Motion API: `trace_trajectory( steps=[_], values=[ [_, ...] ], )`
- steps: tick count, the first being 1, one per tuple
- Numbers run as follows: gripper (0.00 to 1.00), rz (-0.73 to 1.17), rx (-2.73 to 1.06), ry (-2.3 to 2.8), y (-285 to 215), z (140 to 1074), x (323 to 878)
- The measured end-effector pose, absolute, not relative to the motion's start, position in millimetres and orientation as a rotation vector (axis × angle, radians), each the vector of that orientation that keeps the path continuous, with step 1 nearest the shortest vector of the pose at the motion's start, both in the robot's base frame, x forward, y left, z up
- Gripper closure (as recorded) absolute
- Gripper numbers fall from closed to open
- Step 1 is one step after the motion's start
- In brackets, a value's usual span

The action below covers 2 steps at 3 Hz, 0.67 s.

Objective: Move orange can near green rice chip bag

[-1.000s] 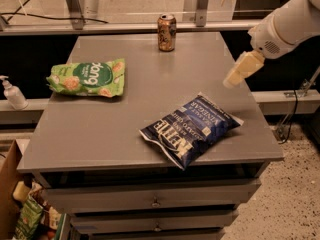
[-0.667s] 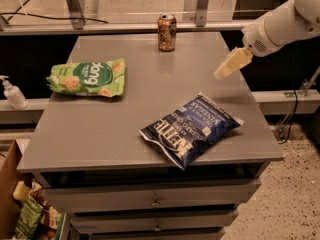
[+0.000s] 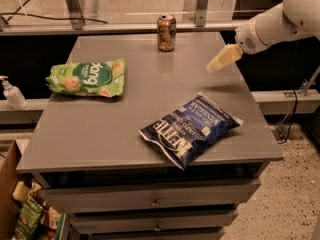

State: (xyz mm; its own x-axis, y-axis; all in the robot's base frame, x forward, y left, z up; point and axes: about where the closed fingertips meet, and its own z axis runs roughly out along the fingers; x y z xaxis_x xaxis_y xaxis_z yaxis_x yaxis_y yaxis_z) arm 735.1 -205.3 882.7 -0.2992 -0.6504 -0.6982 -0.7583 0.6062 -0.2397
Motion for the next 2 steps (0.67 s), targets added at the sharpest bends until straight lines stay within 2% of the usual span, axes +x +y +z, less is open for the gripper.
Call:
trace_trajectory(
  steps=[2],
  values=[
    [0.0, 0.229, -1.064, 1.997, -185.7, 875.7, 746.3]
  ],
)
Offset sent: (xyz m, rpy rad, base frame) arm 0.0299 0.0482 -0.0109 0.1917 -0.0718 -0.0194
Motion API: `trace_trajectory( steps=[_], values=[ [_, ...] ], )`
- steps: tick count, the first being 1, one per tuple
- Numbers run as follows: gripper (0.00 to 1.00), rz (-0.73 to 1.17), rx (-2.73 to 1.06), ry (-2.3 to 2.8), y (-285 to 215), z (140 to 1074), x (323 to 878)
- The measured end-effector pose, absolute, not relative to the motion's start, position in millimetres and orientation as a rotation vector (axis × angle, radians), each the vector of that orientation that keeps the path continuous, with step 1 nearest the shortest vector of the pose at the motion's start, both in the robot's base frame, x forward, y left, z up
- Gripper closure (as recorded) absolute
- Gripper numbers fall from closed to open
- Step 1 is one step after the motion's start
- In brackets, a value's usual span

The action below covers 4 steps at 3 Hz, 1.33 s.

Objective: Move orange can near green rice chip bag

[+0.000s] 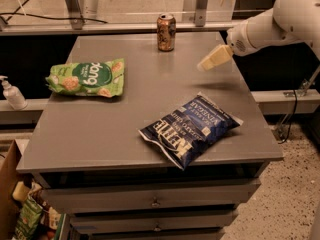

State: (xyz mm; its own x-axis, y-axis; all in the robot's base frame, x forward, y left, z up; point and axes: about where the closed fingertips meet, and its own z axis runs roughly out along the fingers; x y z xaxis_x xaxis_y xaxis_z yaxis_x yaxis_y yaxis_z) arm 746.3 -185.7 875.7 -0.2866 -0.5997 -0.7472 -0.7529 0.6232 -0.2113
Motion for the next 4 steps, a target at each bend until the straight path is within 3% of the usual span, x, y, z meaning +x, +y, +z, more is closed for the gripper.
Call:
trace_trajectory(
  steps=[4],
  values=[
    [0.0, 0.364, -0.766, 1.868, -118.8, 862.8, 848.4]
  ],
)
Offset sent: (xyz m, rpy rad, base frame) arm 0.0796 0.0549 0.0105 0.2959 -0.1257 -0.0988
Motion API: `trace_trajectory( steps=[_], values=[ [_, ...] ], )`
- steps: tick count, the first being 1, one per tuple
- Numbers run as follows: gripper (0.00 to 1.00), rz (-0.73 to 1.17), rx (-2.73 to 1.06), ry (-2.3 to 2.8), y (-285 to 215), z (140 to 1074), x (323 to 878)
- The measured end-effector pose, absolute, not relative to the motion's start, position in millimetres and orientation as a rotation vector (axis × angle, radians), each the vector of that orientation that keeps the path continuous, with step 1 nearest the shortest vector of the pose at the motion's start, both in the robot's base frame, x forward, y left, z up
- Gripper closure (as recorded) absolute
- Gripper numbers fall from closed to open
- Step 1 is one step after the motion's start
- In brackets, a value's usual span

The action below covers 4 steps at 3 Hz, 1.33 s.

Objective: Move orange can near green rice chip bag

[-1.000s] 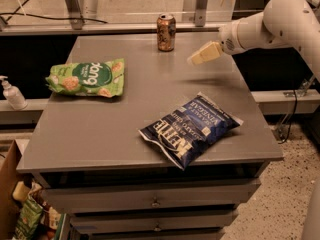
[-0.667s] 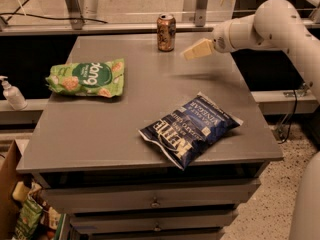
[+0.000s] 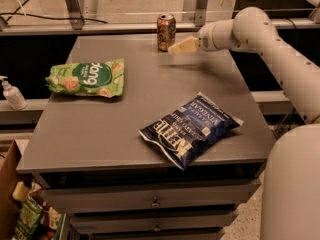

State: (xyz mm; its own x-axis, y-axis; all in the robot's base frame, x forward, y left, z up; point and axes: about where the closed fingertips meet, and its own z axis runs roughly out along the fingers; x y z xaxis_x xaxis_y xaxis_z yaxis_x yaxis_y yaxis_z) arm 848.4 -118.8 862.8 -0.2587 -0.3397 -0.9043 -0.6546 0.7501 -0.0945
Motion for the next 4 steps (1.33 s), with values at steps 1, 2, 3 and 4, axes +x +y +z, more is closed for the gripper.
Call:
trace_trajectory(
  steps=[1, 2, 3, 4],
  values=[
    [0.0, 0.382, -0.711, 1.873, -111.5, 851.7, 871.2],
    [0.0, 0.413, -0.676, 1.857, -99.4, 849.5, 888.5],
    [0.0, 0.445, -0.66, 1.837, -86.3, 853.0, 898.8],
    [0.18, 0.478, -0.659, 1.81, -71.3, 860.7, 904.7]
  ],
)
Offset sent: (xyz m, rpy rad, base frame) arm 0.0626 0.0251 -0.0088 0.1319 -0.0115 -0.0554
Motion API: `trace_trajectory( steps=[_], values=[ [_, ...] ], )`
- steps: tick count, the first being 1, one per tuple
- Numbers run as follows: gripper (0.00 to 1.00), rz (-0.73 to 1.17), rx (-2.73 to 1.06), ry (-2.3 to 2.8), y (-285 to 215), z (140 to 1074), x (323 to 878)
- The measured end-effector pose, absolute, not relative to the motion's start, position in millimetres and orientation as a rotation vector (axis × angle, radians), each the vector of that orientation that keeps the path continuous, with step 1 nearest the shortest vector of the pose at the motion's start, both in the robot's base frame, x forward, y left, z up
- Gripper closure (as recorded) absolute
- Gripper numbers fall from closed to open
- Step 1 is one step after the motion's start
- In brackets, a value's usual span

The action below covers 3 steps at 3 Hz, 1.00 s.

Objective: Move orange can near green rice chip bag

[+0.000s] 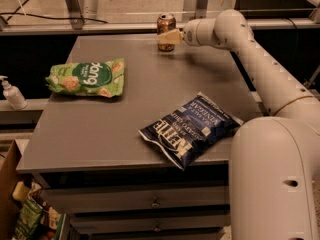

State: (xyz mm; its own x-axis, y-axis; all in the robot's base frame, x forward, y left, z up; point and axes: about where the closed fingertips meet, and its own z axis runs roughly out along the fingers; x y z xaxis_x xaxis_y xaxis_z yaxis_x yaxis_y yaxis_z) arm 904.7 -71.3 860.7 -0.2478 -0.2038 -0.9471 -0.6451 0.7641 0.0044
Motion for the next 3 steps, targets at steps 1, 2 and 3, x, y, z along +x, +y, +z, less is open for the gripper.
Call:
trace_trajectory(
  steps=[1, 2, 3],
  values=[
    [0.41, 0.509, -0.661, 1.795, -58.5, 865.4, 906.0],
    [0.65, 0.538, -0.659, 1.787, -55.2, 869.7, 902.2],
    [0.88, 0.6, -0.68, 1.77, -58.0, 881.4, 878.2]
  ],
)
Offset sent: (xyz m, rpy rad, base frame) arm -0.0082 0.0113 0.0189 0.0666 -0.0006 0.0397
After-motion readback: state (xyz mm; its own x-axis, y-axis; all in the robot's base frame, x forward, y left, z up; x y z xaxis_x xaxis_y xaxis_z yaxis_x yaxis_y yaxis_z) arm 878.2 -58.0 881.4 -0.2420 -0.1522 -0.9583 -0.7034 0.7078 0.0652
